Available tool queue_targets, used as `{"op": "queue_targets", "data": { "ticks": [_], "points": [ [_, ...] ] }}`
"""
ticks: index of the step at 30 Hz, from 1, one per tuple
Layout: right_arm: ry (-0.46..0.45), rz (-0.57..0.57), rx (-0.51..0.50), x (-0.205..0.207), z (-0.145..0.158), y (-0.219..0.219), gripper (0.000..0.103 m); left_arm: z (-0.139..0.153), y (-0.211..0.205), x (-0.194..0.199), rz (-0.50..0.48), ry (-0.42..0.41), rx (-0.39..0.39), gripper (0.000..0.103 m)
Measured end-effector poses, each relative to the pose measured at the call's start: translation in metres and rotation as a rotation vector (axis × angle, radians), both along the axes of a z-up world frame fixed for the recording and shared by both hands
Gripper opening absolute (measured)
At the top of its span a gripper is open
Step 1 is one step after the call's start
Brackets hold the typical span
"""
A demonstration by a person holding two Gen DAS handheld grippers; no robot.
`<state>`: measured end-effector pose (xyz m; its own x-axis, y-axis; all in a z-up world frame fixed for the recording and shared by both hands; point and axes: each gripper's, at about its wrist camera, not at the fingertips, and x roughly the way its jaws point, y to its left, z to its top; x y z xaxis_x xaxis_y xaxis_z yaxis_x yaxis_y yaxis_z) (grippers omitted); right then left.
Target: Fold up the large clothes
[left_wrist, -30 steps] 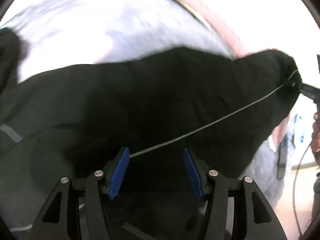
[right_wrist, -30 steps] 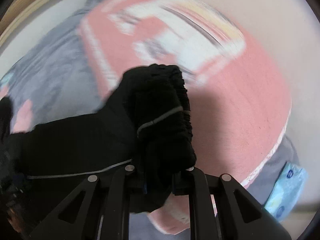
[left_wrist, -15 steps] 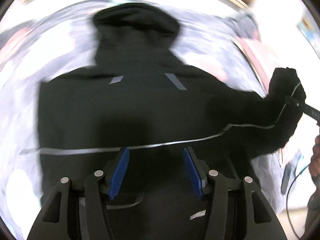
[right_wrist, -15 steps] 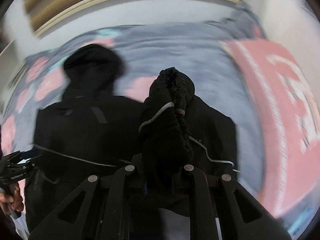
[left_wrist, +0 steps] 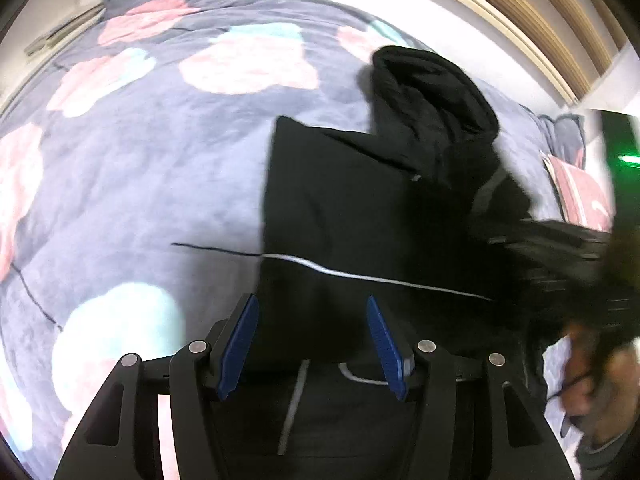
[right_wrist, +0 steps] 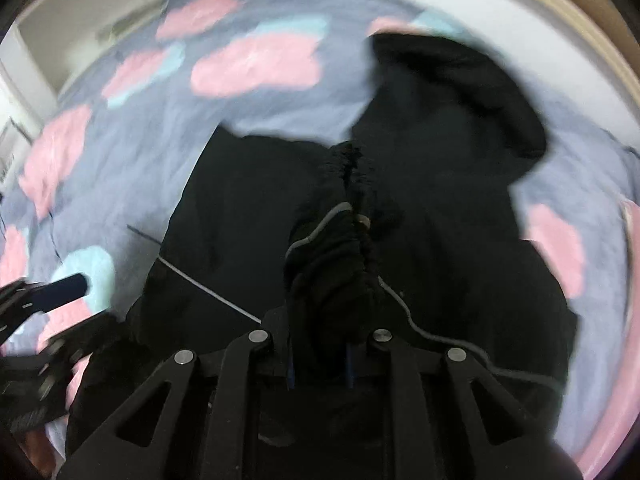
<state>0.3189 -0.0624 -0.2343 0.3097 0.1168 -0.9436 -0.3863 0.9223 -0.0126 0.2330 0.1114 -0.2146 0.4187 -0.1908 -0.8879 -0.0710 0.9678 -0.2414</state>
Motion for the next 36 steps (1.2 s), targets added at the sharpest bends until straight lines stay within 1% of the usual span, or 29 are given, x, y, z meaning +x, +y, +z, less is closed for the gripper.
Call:
{"op": "queue_targets", "data": {
  "ticks": [2,3,5,6,8,9,10,11,14,16,17,18,19,20,21,22,23,24,25,28,30,31,32,33,34,36],
  "points": [
    [0.048,-0.001,-0.031,0.01,-0.032,0.016,0.028,-0.006,0.012,-0.003,0.013,0.012,0.009,0.058],
    [0.066,-0.007,-0.055,0.015,-0.05,0.024,0.032,-0.01,0.02,-0.005,0.02,0.02,0.014,0.058],
    [0.063,-0.021,-0.081,0.019,-0.071,0.031,0.038,-0.016,0.031,-0.008,0.031,0.036,0.021,0.058],
    [0.047,-0.022,-0.09,0.02,-0.074,0.033,0.039,-0.019,0.036,-0.009,0.036,0.043,0.024,0.058],
    [0.047,-0.005,-0.085,0.024,-0.076,0.039,0.049,-0.026,0.042,-0.011,0.047,0.057,0.022,0.058],
    [0.067,0.006,-0.071,0.025,-0.075,0.039,0.054,-0.029,0.044,-0.009,0.051,0.063,0.018,0.058],
    [0.083,0.014,-0.052,0.027,-0.074,0.039,0.056,-0.031,0.046,-0.007,0.053,0.068,0.011,0.058],
    [0.107,0.023,0.021,0.027,-0.064,0.031,0.056,-0.033,0.047,-0.004,0.052,0.069,0.003,0.058],
    [0.127,0.0,0.196,0.022,-0.03,-0.004,0.056,-0.03,0.04,0.005,0.026,0.048,-0.036,0.058],
    [0.101,-0.03,0.253,0.016,-0.011,-0.032,0.059,-0.029,0.032,0.016,-0.01,0.035,-0.1,0.058],
    [0.071,-0.063,0.26,0.01,0.001,-0.058,0.064,-0.028,0.026,0.022,-0.031,0.03,-0.131,0.058],
    [0.05,-0.093,0.251,0.005,0.008,-0.077,0.068,-0.028,0.021,0.027,-0.05,0.025,-0.15,0.058],
    [0.038,-0.114,0.24,0.004,0.011,-0.09,0.068,-0.028,0.014,0.035,-0.078,0.02,-0.17,0.058],
    [0.022,-0.155,0.21,-0.003,0.014,-0.116,0.068,-0.028,0.007,0.04,-0.097,0.018,-0.181,0.058],
    [0.013,-0.185,0.178,-0.011,0.015,-0.132,0.068,-0.029,0.0,0.047,-0.118,0.018,-0.196,0.058],
    [0.009,-0.204,0.152,-0.011,0.017,-0.15,0.068,-0.03,-0.006,0.053,-0.132,0.02,-0.212,0.058],
    [0.004,-0.238,0.099,-0.018,0.014,-0.171,0.068,-0.033,-0.013,0.061,-0.148,0.025,-0.237,0.058],
    [0.004,-0.257,0.077,-0.023,0.013,-0.18,0.069,-0.037,-0.018,0.067,-0.153,0.03,-0.249,0.058],
    [0.016,-0.296,0.055,-0.029,0.008,-0.199,0.069,-0.041,-0.024,0.074,-0.156,0.036,-0.254,0.058],
    [0.051,-0.379,0.047,-0.035,-0.002,-0.237,0.069,-0.055,-0.037,0.094,-0.152,0.055,-0.265,0.058],
    [0.057,-0.415,0.022,-0.04,-0.008,-0.257,0.069,-0.066,-0.045,0.106,-0.152,0.071,-0.297,0.058],
    [0.061,-0.424,0.019,-0.041,-0.011,-0.261,0.069,-0.073,-0.052,0.112,-0.157,0.084,-0.299,0.055],
    [0.066,-0.439,0.02,-0.042,-0.015,-0.267,0.069,-0.076,-0.057,0.116,-0.168,0.091,-0.291,0.033],
    [0.068,-0.451,0.021,-0.046,-0.017,-0.27,0.069,-0.081,-0.064,0.119,-0.173,0.101,-0.25,0.021],
    [0.068,-0.46,0.022,-0.045,-0.019,-0.274,0.069,-0.082,-0.068,0.122,-0.176,0.107,-0.218,0.018],
    [0.063,-0.47,0.026,-0.045,-0.015,-0.275,0.069,-0.07,-0.063,0.118,-0.162,0.064,-0.252,0.017]
  ]
}}
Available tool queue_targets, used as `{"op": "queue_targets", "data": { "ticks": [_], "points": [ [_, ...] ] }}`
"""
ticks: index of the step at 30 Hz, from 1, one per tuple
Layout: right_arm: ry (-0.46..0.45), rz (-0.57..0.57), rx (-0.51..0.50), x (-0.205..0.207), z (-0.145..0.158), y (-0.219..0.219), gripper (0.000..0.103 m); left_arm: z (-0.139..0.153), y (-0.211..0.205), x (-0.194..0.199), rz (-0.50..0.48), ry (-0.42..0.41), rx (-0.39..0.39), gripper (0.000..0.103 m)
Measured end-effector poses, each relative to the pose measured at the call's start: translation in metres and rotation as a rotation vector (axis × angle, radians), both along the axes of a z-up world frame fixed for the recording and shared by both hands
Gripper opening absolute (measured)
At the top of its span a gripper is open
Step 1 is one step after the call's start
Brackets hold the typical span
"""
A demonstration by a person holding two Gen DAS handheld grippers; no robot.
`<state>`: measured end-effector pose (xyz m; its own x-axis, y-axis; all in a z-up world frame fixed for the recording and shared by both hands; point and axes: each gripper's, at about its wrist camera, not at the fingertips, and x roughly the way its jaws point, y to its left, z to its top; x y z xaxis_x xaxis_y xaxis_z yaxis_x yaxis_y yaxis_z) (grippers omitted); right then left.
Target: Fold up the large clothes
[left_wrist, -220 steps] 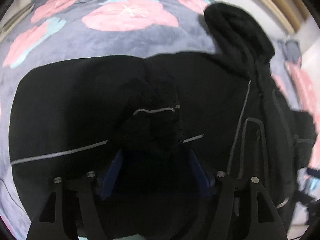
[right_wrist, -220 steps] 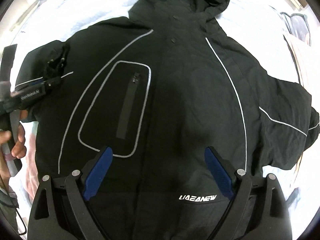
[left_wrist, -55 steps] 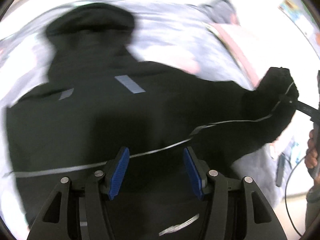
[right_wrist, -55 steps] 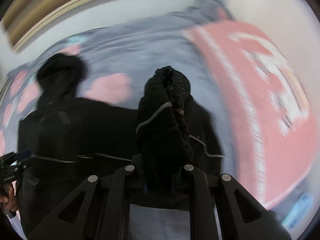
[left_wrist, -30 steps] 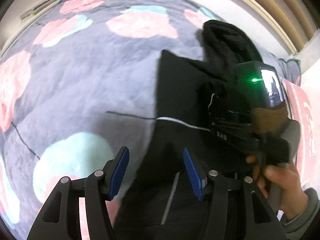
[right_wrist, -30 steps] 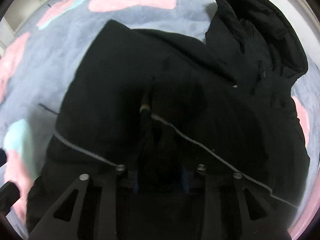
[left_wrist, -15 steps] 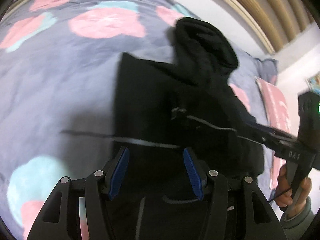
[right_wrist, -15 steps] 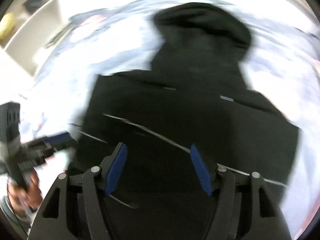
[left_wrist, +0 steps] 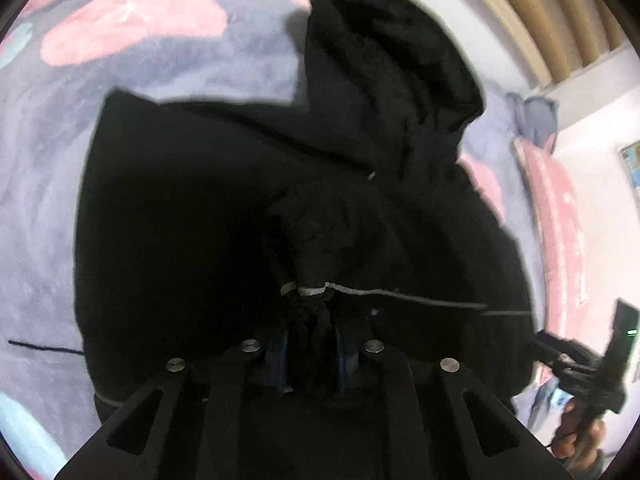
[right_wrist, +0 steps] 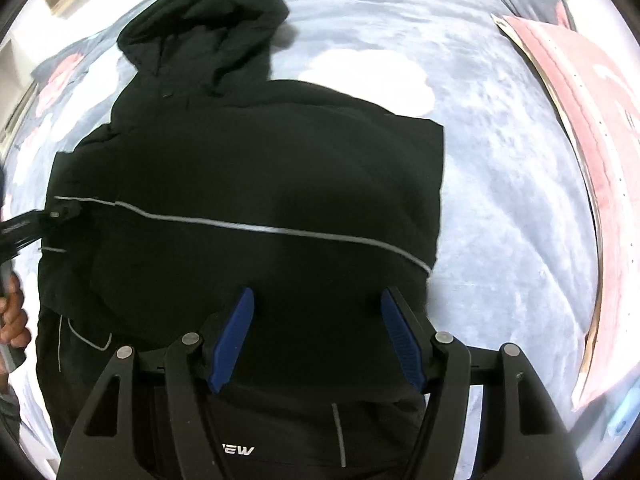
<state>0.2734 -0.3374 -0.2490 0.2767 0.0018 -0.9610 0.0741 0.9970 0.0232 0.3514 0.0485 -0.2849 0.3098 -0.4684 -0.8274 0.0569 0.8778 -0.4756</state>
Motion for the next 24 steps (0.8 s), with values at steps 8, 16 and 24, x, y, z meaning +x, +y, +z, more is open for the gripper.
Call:
{"op": "queue_targets", "data": {
  "ticks": [8,16,24],
  "points": [
    [-0.03,0.048,0.032,0.025,-0.004,0.026,0.069,0.044,0.076,-0.039,0.125,-0.019,-0.049,0.017],
    [0.042,0.091,-0.126,0.055,-0.069,0.063,0.073,-0.037,0.077,-0.044,0.154,0.15,0.012,0.022],
    [0.013,0.091,-0.048,0.045,-0.037,0.06,0.075,0.021,0.092,-0.058,0.118,0.077,0.02,0.028]
  ]
}}
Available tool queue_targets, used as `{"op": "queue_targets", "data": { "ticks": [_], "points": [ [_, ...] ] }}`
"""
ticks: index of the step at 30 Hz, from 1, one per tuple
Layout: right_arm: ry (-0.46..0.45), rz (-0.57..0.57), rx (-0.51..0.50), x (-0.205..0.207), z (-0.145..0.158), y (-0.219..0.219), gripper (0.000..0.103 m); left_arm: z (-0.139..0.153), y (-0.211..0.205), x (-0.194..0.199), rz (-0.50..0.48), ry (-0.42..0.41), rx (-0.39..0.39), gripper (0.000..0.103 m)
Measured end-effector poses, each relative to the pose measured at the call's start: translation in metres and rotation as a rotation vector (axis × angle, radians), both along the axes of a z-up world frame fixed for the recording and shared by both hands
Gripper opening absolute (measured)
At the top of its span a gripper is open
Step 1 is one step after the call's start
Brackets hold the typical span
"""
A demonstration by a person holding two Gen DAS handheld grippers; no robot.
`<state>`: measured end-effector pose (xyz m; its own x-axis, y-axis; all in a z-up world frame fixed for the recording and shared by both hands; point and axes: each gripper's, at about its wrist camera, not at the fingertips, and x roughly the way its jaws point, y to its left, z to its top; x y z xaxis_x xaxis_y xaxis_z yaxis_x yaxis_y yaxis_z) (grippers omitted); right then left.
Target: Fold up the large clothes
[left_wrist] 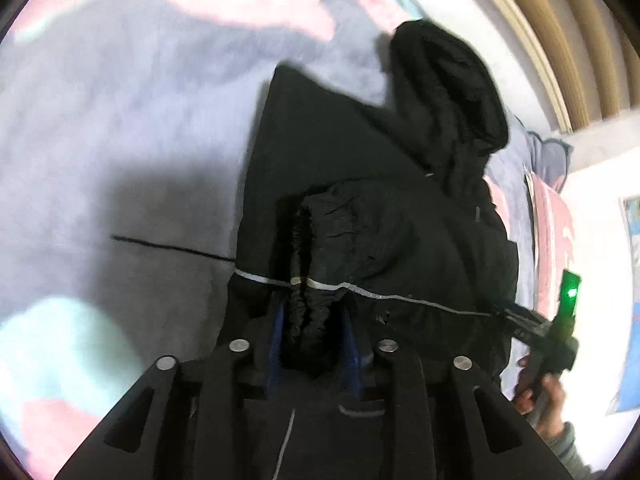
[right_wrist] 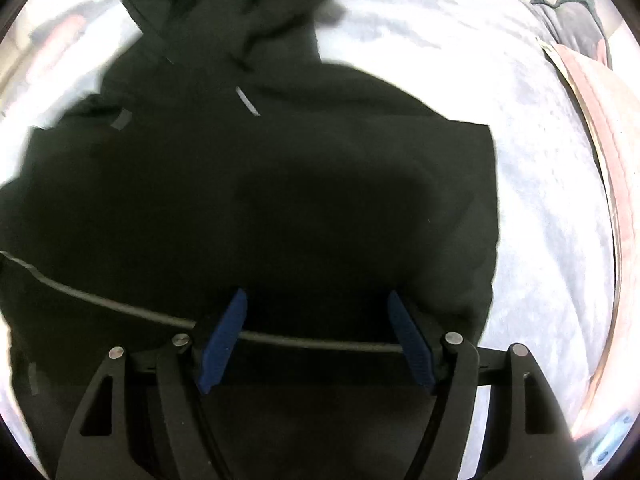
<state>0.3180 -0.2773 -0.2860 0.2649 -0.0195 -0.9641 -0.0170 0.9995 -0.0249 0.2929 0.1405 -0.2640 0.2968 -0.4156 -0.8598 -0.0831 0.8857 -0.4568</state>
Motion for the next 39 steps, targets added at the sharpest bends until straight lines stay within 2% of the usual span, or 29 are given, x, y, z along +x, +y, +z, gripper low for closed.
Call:
{"op": "queue_targets", "data": {
  "ticks": [1,3,4,5,7,10,14,16,18,21,23,24,26,28,30,32,34,37,39],
  "points": [
    [-0.026,0.011,0.028,-0.008,0.011,0.001,0.075,0.017,-0.004,-0.006,-0.011,-0.052,0.052,0.029],
    [-0.072,0.043,0.048,-0.024,0.029,0.008,0.075,0.042,-0.011,-0.012,-0.037,-0.128,0.093,0.035],
    [-0.08,0.059,0.051,-0.031,0.033,0.012,0.075,0.051,-0.016,-0.015,-0.047,-0.155,0.084,0.044],
    [-0.079,0.075,0.053,-0.036,0.034,0.016,0.075,0.057,-0.02,-0.018,-0.058,-0.177,0.064,0.048],
    [-0.064,0.097,0.06,-0.044,0.029,0.022,0.075,0.059,-0.042,-0.018,-0.108,-0.21,0.016,0.05],
    [-0.024,0.106,0.02,-0.042,0.009,0.026,0.075,0.033,-0.077,-0.008,-0.163,-0.158,0.038,0.05],
    [0.02,0.116,-0.011,-0.056,-0.017,0.028,0.075,-0.038,-0.109,0.008,-0.189,-0.023,0.166,0.05],
    [0.025,0.119,-0.014,-0.057,-0.021,0.028,0.075,-0.052,-0.108,0.008,-0.178,-0.041,0.163,0.05],
    [0.033,0.122,-0.021,-0.056,-0.022,0.028,0.076,-0.05,-0.109,0.011,-0.17,-0.028,0.163,0.05],
    [0.055,0.116,-0.005,-0.053,-0.011,0.027,0.074,-0.031,-0.114,0.012,-0.187,-0.03,0.175,0.05],
    [-0.014,0.124,0.049,-0.046,0.014,0.027,0.074,-0.011,-0.114,0.012,-0.191,-0.082,0.139,0.05],
    [-0.053,0.127,0.05,-0.042,0.025,0.029,0.074,0.002,-0.114,0.014,-0.184,-0.125,0.125,0.05],
    [-0.089,0.127,0.04,-0.03,0.035,0.034,0.074,0.011,-0.112,0.021,-0.164,-0.156,0.136,0.05],
    [-0.088,0.122,0.036,-0.015,0.029,0.037,0.074,0.006,-0.112,0.034,-0.146,-0.147,0.141,0.05],
    [-0.057,0.104,0.016,-0.002,0.014,0.039,0.074,-0.012,-0.112,0.045,-0.131,-0.097,0.169,0.05],
    [0.015,0.086,0.005,0.005,-0.017,0.035,0.074,-0.036,-0.116,0.051,-0.141,-0.048,0.189,0.049],
    [0.015,0.078,0.017,0.003,-0.024,0.031,0.075,-0.051,-0.114,0.05,-0.161,-0.057,0.189,0.049],
    [0.035,0.083,0.019,0.002,-0.019,0.027,0.075,-0.046,-0.116,0.051,-0.184,-0.063,0.207,0.05],
    [0.06,0.079,0.061,0.009,-0.011,0.023,0.074,-0.032,-0.116,0.053,-0.206,-0.067,0.176,0.05]
  ]
}}
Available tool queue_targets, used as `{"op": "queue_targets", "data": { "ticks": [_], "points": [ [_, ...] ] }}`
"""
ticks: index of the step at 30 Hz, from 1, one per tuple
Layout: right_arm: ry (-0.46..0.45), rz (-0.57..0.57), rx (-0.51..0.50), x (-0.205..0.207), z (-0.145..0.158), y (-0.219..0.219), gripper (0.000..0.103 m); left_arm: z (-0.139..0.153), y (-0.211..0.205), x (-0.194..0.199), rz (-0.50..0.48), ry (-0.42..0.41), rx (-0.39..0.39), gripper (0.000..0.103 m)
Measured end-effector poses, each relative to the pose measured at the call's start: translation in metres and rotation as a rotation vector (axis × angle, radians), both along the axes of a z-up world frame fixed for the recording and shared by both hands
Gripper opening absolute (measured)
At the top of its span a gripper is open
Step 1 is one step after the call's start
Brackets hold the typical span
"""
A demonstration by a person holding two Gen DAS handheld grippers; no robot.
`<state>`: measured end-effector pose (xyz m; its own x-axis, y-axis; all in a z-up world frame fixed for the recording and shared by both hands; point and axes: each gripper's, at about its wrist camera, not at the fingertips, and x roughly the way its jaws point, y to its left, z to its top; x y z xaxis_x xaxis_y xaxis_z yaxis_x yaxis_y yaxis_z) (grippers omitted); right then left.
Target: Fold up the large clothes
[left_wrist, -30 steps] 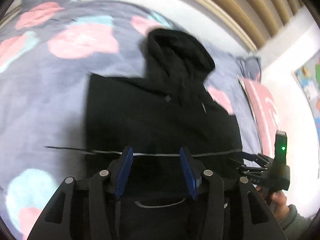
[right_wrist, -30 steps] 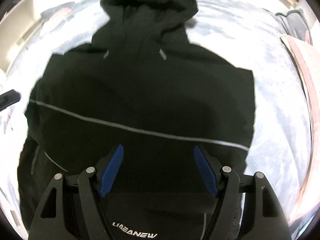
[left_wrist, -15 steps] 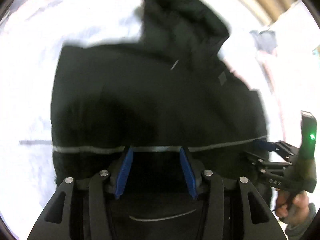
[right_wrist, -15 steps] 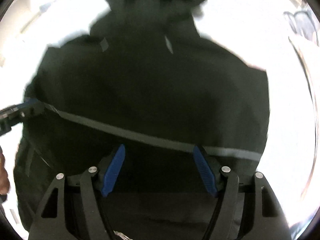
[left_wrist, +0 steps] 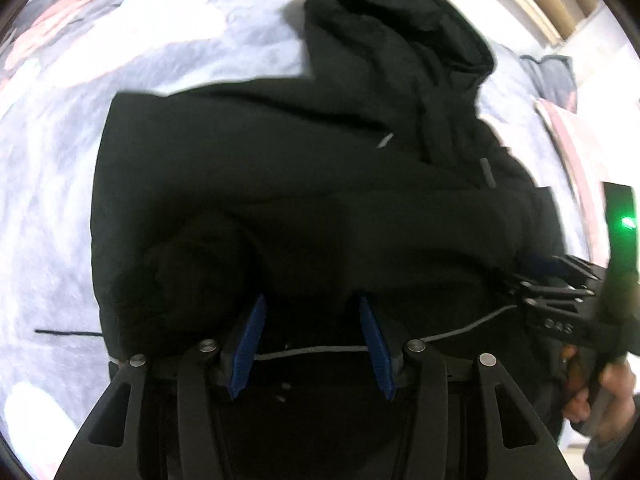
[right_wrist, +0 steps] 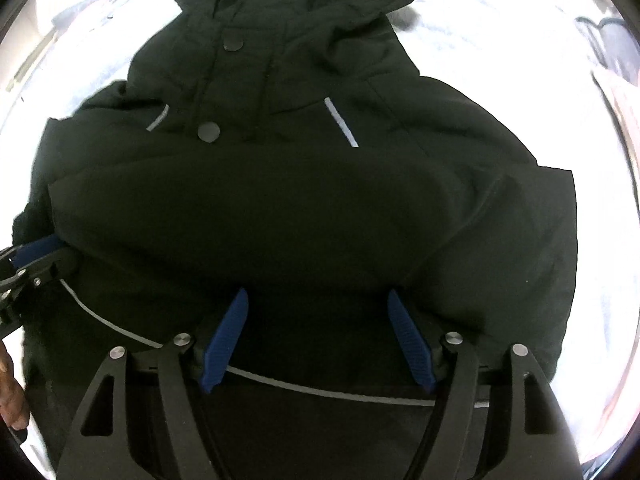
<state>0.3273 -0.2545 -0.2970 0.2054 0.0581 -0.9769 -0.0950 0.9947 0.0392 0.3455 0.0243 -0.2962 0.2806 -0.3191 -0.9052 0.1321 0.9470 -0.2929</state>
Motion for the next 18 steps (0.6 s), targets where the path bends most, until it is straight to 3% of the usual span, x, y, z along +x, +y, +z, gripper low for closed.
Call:
{"op": "queue_targets", "data": {
  "ticks": [3,8,12,14,18],
  "points": [
    [-0.062,-0.012,0.086,0.011,0.034,-0.014,0.073,0.047,0.005,0.011,-0.038,-0.12,-0.096,0.05],
    [-0.235,-0.106,0.143,0.071,0.09,-0.049,0.073,0.091,0.016,0.089,-0.012,-0.268,-0.059,0.05],
    [-0.304,-0.175,0.115,0.133,0.098,-0.066,0.073,0.082,0.019,0.167,0.047,-0.265,-0.111,0.05],
    [-0.291,-0.208,0.129,0.156,0.09,-0.075,0.073,0.07,0.018,0.195,0.062,-0.232,-0.154,0.05],
    [-0.238,-0.241,0.161,0.195,0.067,-0.084,0.073,0.037,0.003,0.235,0.073,-0.174,-0.147,0.05]
  ]
}}
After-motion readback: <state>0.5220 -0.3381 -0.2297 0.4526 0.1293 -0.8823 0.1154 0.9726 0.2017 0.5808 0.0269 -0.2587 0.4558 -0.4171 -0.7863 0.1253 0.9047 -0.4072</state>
